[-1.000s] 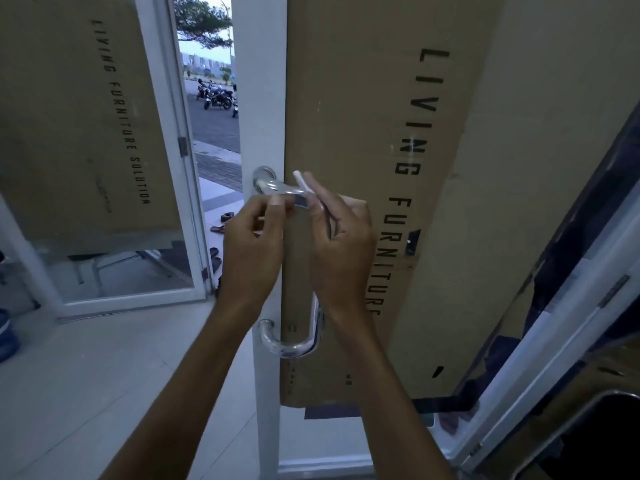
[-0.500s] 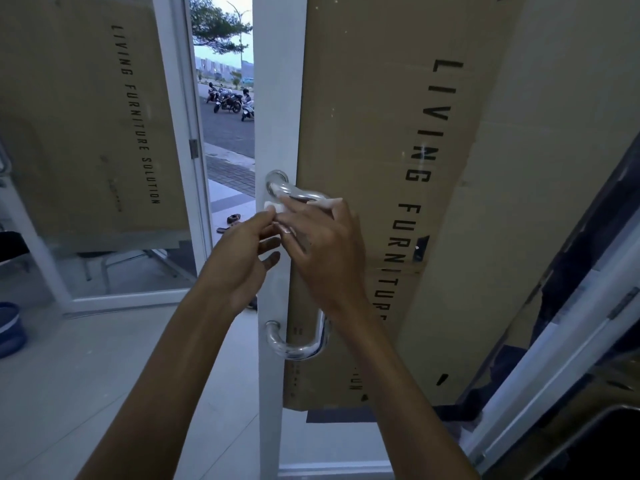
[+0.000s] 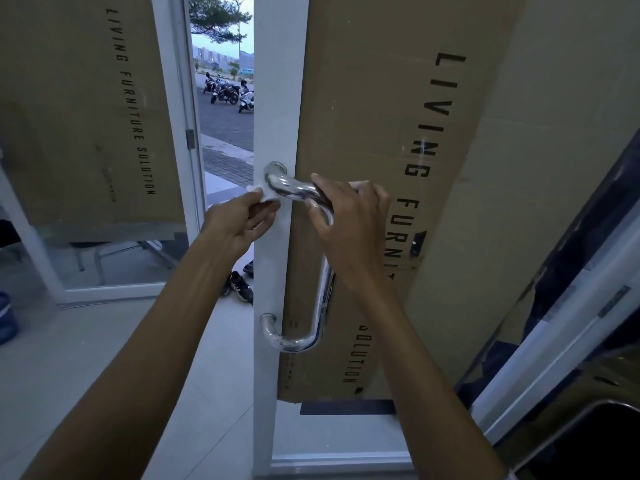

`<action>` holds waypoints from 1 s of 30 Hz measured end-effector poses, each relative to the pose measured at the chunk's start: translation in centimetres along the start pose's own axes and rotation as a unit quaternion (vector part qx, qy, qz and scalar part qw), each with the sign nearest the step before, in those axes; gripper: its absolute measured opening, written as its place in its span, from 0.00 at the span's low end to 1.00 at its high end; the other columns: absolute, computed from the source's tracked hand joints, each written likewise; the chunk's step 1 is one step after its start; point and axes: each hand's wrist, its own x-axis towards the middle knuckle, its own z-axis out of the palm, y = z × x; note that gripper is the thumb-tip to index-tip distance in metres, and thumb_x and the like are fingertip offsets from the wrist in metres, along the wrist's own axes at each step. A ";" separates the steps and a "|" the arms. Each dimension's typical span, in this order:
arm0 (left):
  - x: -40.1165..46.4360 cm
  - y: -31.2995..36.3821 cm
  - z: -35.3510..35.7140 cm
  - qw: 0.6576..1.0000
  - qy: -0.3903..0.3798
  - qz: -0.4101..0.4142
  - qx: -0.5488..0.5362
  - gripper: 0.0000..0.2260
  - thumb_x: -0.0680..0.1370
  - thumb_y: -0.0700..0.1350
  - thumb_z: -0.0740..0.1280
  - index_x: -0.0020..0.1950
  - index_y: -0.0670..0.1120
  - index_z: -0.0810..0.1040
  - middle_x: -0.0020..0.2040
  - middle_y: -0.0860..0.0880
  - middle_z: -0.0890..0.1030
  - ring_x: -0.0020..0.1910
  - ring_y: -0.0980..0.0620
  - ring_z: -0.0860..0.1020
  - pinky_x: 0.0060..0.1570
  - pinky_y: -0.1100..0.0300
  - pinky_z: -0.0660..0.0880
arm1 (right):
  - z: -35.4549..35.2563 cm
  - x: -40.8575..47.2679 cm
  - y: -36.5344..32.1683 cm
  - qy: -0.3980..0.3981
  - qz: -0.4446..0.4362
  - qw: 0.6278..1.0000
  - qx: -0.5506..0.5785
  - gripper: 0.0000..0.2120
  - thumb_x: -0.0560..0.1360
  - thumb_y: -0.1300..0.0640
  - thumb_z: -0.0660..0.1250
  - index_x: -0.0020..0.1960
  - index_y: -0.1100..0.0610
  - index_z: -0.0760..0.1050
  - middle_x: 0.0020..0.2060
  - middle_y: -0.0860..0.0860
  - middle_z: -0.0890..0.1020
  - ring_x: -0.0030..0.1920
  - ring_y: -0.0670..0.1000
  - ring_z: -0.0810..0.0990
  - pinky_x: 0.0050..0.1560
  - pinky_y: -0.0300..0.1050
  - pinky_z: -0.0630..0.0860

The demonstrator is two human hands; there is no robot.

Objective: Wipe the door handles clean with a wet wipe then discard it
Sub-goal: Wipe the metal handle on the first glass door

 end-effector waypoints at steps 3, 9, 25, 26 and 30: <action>-0.2 0.9 1.0 0.998 -0.020 0.000 -0.062 0.09 0.84 0.40 0.67 0.63 0.39 0.77 0.51 0.40 0.87 0.46 0.48 0.87 0.46 0.56 0.85 | -0.1 0.2 -0.2 0.005 0.009 1.000 -0.007 0.18 0.81 0.47 0.67 0.70 0.48 0.80 0.55 0.42 0.86 0.57 0.50 0.75 0.69 0.51 0.59; -1.6 -0.3 1.7 0.996 -0.067 -0.029 -0.060 0.07 0.85 0.38 0.63 0.62 0.38 0.76 0.56 0.40 0.84 0.56 0.46 0.83 0.61 0.53 0.79 | -0.6 0.4 0.0 0.027 0.002 1.000 0.003 0.16 0.79 0.48 0.72 0.65 0.48 0.83 0.49 0.44 0.87 0.55 0.51 0.77 0.67 0.53 0.62; -3.8 -0.7 1.8 0.998 -0.056 0.017 -0.009 0.11 0.84 0.42 0.61 0.60 0.40 0.80 0.58 0.40 0.86 0.58 0.47 0.85 0.61 0.54 0.80 | -1.1 0.6 0.0 -0.019 0.022 1.000 0.013 0.16 0.81 0.52 0.66 0.68 0.47 0.82 0.47 0.47 0.85 0.58 0.51 0.77 0.69 0.53 0.59; -4.3 -1.1 1.9 0.997 -0.074 0.013 0.011 0.11 0.85 0.43 0.60 0.59 0.42 0.81 0.57 0.42 0.87 0.58 0.49 0.85 0.62 0.55 0.79 | -1.2 0.7 0.1 -0.034 0.023 0.999 0.012 0.18 0.81 0.53 0.64 0.69 0.47 0.81 0.47 0.47 0.85 0.60 0.51 0.77 0.70 0.53 0.58; -4.7 -1.1 1.8 0.997 -0.073 0.010 -0.014 0.12 0.85 0.44 0.60 0.60 0.44 0.81 0.58 0.44 0.87 0.60 0.50 0.85 0.63 0.57 0.76 | -2.2 0.9 0.7 -0.124 0.019 0.992 0.019 0.25 0.80 0.58 0.58 0.75 0.44 0.74 0.57 0.50 0.83 0.67 0.50 0.73 0.69 0.48 0.53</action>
